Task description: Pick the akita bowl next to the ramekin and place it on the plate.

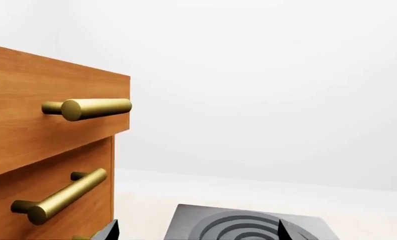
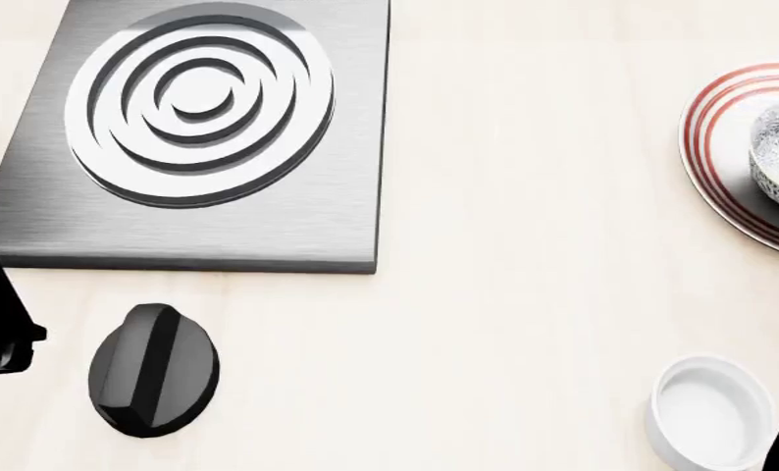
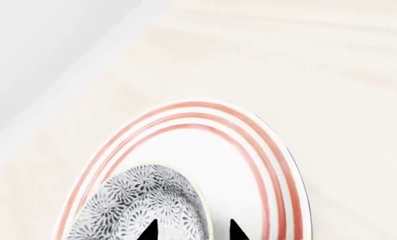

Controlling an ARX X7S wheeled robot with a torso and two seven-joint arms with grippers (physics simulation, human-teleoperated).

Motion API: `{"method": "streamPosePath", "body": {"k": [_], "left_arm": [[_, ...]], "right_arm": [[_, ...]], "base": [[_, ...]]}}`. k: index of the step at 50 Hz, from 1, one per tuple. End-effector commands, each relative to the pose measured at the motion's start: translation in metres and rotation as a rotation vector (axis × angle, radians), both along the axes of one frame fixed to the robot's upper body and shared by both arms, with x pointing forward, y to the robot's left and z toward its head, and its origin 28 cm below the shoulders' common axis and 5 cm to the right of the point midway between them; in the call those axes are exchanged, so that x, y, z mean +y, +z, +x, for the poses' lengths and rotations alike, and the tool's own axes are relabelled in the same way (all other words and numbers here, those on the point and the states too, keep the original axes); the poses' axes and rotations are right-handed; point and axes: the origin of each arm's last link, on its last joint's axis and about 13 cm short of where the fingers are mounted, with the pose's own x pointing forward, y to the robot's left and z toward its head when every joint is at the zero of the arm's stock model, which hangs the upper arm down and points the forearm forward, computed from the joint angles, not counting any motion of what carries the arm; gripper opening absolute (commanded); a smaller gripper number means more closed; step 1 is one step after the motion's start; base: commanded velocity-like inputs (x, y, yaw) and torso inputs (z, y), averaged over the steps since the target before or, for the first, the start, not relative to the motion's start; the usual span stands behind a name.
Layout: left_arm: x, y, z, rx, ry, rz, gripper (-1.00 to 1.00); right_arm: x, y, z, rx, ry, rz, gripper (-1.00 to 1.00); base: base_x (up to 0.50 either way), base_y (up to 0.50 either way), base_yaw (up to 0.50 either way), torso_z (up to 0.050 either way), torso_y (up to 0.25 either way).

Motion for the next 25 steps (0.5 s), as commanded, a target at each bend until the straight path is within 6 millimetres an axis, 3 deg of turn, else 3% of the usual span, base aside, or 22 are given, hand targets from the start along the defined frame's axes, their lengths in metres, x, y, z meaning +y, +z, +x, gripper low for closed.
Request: {"method": "streamPosePath", "body": {"k": [1,13,16,25], "left_arm": [[0.000,-0.001,0.000,0.003,0.000,-0.001,1.00],[0.000,-0.002,0.000,0.007,-0.003,0.000,1.00],[-0.001,-0.005,0.000,0.014,-0.004,0.003,1.00],[-0.002,-0.007,0.000,0.022,-0.005,0.006,1.00]], "right_arm": [[0.002,0.003,0.001,-0.018,0.030,-0.013,1.00],[0.005,0.018,0.005,-0.054,0.067,-0.116,1.00],[0.009,0.037,0.010,-0.081,0.066,-0.267,1.00],[0.016,0.052,0.011,-0.122,0.036,-0.488,1.00]], "base": [[0.00,0.00,0.00,0.000,0.000],[0.00,0.00,0.00,0.000,0.000],[0.00,0.00,0.00,0.000,0.000],[0.00,0.00,0.00,0.000,0.000]]}}
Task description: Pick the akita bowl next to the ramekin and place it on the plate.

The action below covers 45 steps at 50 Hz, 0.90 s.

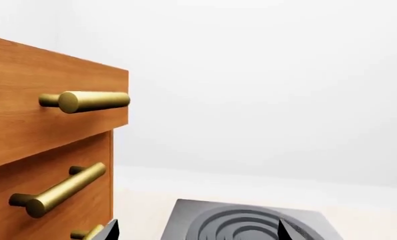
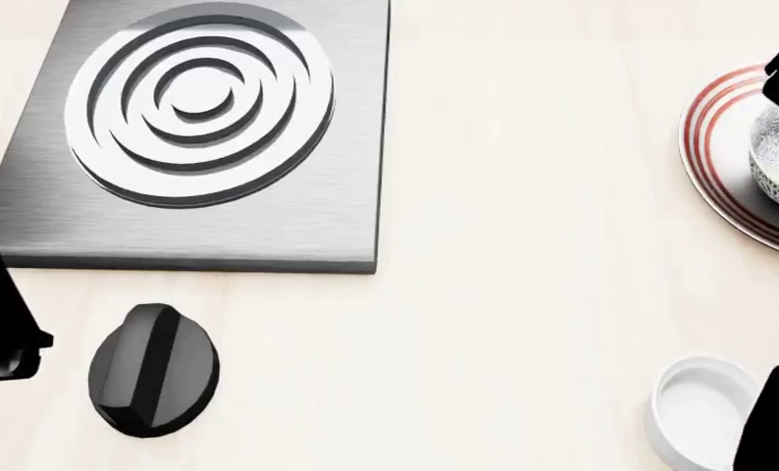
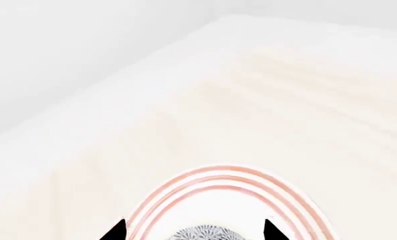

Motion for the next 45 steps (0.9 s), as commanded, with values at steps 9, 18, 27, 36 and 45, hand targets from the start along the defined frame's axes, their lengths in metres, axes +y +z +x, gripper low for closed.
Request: {"method": "streamPosePath", "body": {"k": [9,18,27,36,45], "left_arm": [[0.001,-0.004,0.001,0.013,0.005,-0.005,1.00],[0.001,-0.002,0.004,0.006,0.026,-0.013,1.00],[0.001,0.003,0.006,-0.010,0.033,-0.019,1.00],[0.002,0.007,0.009,-0.023,0.039,-0.035,1.00],[0.001,0.010,0.011,-0.049,0.046,-0.030,1.00]], "right_arm": [[0.024,0.012,-0.016,-0.102,0.029,-0.300,1.00],[0.045,-0.006,-0.039,-0.149,0.081,-0.413,1.00],[0.066,-0.017,-0.059,-0.202,0.125,-0.518,1.00],[0.085,-0.039,-0.082,-0.249,0.177,-0.597,1.00],[0.106,-0.052,-0.101,-0.285,0.223,-0.722,1.00]], "base": [[0.00,0.00,0.00,0.000,0.000],[0.00,0.00,0.00,0.000,0.000],[0.00,0.00,0.00,0.000,0.000],[0.00,0.00,0.00,0.000,0.000],[0.00,0.00,0.00,0.000,0.000]]}}
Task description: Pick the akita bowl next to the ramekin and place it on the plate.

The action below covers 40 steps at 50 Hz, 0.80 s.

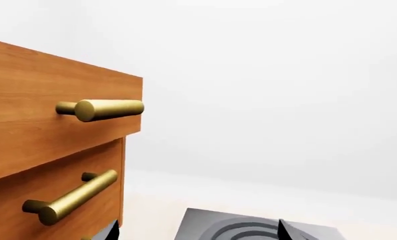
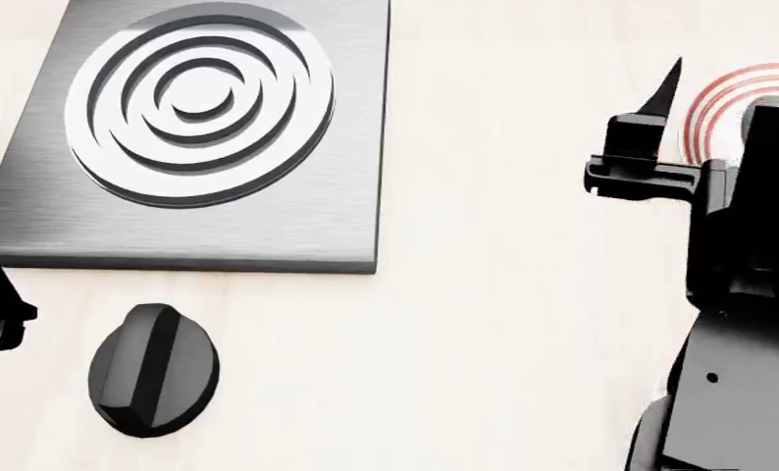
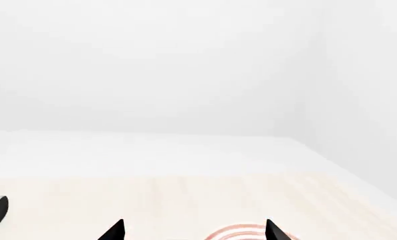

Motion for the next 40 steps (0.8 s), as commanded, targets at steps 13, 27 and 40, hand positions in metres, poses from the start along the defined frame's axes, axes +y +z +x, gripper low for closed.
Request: {"method": "streamPosePath", "body": {"k": [13,27,40], "left_arm": [[0.002,-0.001,0.009,-0.067,0.028,0.001,1.00],[0.006,-0.001,0.004,-0.112,0.020,-0.019,1.00],[0.007,0.009,-0.006,-0.152,0.012,-0.031,1.00]], "right_arm": [[0.051,-0.042,-0.055,-0.117,0.114,-0.255,1.00],[0.063,-0.041,-0.084,-0.199,0.121,-0.340,1.00],[0.068,-0.032,-0.102,-0.262,0.119,-0.378,1.00]], "base": [[0.00,0.00,0.00,0.000,0.000],[0.00,0.00,0.00,0.000,0.000],[0.00,0.00,0.00,0.000,0.000]]}}
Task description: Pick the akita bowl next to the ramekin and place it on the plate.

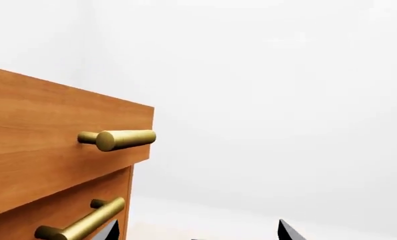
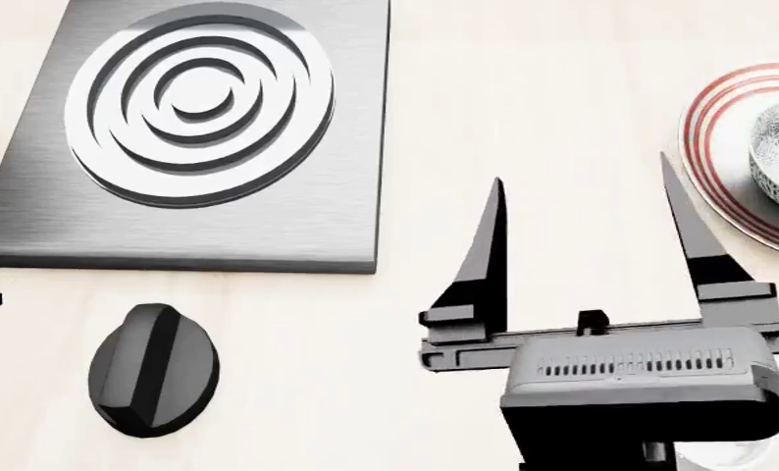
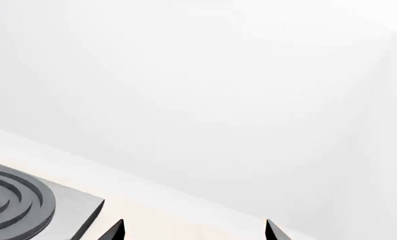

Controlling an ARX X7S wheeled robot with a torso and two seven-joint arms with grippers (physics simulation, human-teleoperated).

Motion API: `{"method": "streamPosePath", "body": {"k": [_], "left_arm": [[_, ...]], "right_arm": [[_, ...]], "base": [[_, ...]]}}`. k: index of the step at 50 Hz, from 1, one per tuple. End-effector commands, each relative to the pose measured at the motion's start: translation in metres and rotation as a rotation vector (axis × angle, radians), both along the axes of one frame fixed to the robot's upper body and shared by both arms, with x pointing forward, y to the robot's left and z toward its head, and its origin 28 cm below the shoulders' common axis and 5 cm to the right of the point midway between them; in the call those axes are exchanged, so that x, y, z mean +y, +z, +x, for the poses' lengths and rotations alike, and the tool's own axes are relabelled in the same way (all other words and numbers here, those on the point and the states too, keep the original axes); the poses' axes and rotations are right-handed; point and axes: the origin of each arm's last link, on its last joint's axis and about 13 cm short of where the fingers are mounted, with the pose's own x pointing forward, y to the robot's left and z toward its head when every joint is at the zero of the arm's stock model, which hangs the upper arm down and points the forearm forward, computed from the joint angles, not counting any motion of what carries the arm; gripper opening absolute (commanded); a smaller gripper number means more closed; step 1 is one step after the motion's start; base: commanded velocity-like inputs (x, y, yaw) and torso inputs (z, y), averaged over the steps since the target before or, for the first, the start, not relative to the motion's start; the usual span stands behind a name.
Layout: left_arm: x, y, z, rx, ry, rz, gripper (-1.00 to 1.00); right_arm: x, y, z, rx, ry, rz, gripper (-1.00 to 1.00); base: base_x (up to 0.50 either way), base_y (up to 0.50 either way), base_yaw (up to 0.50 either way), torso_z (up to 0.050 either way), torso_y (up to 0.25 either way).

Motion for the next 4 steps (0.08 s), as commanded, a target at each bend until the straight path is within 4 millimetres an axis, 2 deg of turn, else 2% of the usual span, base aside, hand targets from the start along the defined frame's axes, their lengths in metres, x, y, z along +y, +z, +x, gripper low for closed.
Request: {"method": "streamPosePath", "body": {"k": [1,4], "left_arm": [[0.0019,0.0080,-0.0075,-0.040,-0.005,-0.009,1.00],[0.0024,0.0109,-0.0094,-0.053,-0.004,-0.013,1.00]], "right_arm": [[0.0060,0.0066,-0.0178,-0.062,0.009,-0.043,1.00],[0.0058,0.0088,-0.0196,-0.073,0.007,-0.048,1.00]], "base": [[0.00,0.00,0.00,0.000,0.000],[0.00,0.00,0.00,0.000,0.000]]}}
